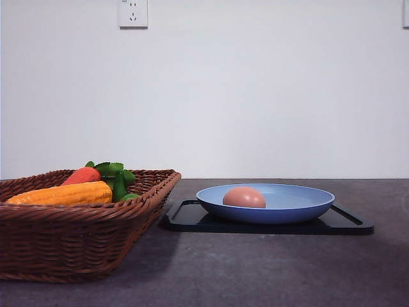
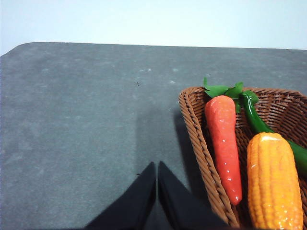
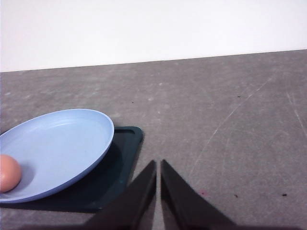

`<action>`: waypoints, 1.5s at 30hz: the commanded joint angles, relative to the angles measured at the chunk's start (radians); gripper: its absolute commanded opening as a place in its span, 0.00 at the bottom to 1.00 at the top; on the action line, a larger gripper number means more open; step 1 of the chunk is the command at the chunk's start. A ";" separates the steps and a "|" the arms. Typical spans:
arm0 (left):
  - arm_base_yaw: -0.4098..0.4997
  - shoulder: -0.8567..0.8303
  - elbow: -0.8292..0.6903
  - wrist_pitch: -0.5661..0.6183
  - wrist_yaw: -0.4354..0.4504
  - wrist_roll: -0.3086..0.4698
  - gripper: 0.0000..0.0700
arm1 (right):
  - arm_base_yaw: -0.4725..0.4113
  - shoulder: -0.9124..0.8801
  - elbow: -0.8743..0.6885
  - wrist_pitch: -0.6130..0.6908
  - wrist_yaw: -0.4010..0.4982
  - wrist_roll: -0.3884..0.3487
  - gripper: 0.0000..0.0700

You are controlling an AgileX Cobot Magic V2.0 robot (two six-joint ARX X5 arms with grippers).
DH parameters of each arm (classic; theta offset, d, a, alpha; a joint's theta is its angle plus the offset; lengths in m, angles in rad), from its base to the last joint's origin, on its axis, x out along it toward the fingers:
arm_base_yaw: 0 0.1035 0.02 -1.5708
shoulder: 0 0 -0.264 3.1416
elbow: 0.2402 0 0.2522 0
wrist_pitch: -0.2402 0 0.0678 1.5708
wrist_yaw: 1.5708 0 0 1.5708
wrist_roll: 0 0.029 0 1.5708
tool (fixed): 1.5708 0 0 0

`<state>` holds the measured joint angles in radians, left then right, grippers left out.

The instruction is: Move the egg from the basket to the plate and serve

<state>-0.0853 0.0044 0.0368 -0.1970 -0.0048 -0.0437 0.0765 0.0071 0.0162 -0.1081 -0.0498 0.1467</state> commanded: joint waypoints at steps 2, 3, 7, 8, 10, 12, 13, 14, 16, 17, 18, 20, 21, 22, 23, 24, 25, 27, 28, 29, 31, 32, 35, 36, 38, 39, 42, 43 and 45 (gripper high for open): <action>0.000 -0.001 -0.021 -0.013 0.002 -0.002 0.00 | 0.002 -0.003 -0.003 0.011 0.002 0.010 0.00; 0.000 -0.001 -0.021 -0.013 0.002 -0.002 0.00 | 0.002 -0.003 -0.003 0.011 0.002 0.010 0.00; 0.000 -0.001 -0.021 -0.013 0.002 -0.002 0.00 | 0.002 -0.003 -0.003 0.011 0.002 0.010 0.00; 0.000 -0.001 -0.021 -0.013 0.002 -0.002 0.00 | 0.002 -0.003 -0.003 0.011 0.002 0.010 0.00; 0.000 -0.001 -0.021 -0.013 0.002 -0.002 0.00 | 0.002 -0.003 -0.003 0.011 0.002 0.010 0.00; 0.000 -0.001 -0.021 -0.013 0.002 -0.002 0.00 | 0.002 -0.003 -0.003 0.011 0.002 0.010 0.00; 0.000 -0.001 -0.021 -0.013 0.002 -0.002 0.00 | 0.002 -0.003 -0.003 0.011 0.002 0.010 0.00; 0.000 -0.001 -0.021 -0.012 0.002 -0.002 0.00 | 0.002 -0.003 -0.003 0.010 0.002 0.010 0.00; 0.000 -0.001 -0.021 -0.013 0.002 -0.002 0.00 | 0.002 -0.003 -0.003 0.011 0.002 0.010 0.00; 0.000 -0.001 -0.021 -0.013 0.001 -0.002 0.00 | 0.002 -0.003 -0.003 0.011 0.002 0.010 0.00; 0.000 -0.001 -0.021 -0.013 0.002 -0.002 0.00 | 0.002 -0.003 -0.003 0.011 0.002 0.010 0.00; 0.000 -0.001 -0.021 -0.013 0.002 -0.002 0.00 | 0.002 -0.003 -0.003 0.011 0.002 0.010 0.00; 0.000 -0.001 -0.021 -0.013 0.002 -0.002 0.00 | 0.002 -0.003 -0.003 0.011 0.002 0.010 0.00; 0.000 -0.001 -0.021 -0.013 0.002 -0.002 0.00 | 0.002 -0.003 -0.003 0.011 0.002 0.010 0.00; 0.000 -0.001 -0.021 -0.013 0.001 -0.002 0.00 | 0.002 -0.003 -0.003 0.011 0.002 0.010 0.00; 0.000 -0.001 -0.021 -0.013 0.002 -0.002 0.00 | 0.002 -0.003 -0.003 0.011 0.002 0.010 0.00; 0.000 -0.001 -0.021 -0.013 0.002 -0.002 0.00 | 0.002 -0.003 -0.003 0.011 0.002 0.010 0.00; 0.000 -0.001 -0.021 -0.013 0.002 -0.002 0.00 | 0.002 -0.003 -0.003 0.011 0.002 0.010 0.00; 0.000 -0.001 -0.021 -0.013 0.002 -0.002 0.00 | 0.002 -0.003 -0.003 0.011 0.002 0.010 0.00; 0.000 -0.001 -0.021 -0.013 0.002 -0.002 0.00 | 0.002 -0.003 -0.003 0.010 0.002 0.010 0.00; 0.000 -0.001 -0.021 -0.012 0.002 -0.002 0.00 | 0.002 -0.003 -0.003 0.011 0.002 0.010 0.00; 0.000 -0.001 -0.021 -0.013 0.002 -0.002 0.00 | 0.002 -0.003 -0.003 0.010 0.002 0.010 0.00; 0.000 -0.001 -0.021 -0.012 0.002 -0.002 0.00 | 0.002 -0.003 -0.003 0.010 0.002 0.010 0.00; 0.000 -0.001 -0.021 -0.013 0.002 -0.002 0.00 | 0.002 -0.003 -0.003 0.011 0.002 0.010 0.00; 0.000 -0.001 -0.021 -0.013 0.002 -0.002 0.00 | 0.002 -0.003 -0.003 0.011 0.002 0.010 0.00; 0.000 -0.001 -0.021 -0.013 0.002 -0.002 0.00 | 0.002 -0.003 -0.003 0.011 0.002 0.010 0.00; 0.000 -0.001 -0.021 -0.013 0.002 -0.002 0.00 | 0.002 -0.003 -0.003 0.011 0.002 0.010 0.00; 0.000 -0.001 -0.021 -0.013 0.001 -0.002 0.00 | 0.002 -0.003 -0.003 0.011 0.002 0.010 0.00; 0.000 -0.001 -0.021 -0.013 0.002 -0.002 0.00 | 0.002 -0.003 -0.003 0.010 0.002 0.010 0.00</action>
<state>-0.0853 0.0044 0.0368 -0.1970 -0.0048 -0.0433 0.0765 0.0071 0.0162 -0.1081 -0.0498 0.1467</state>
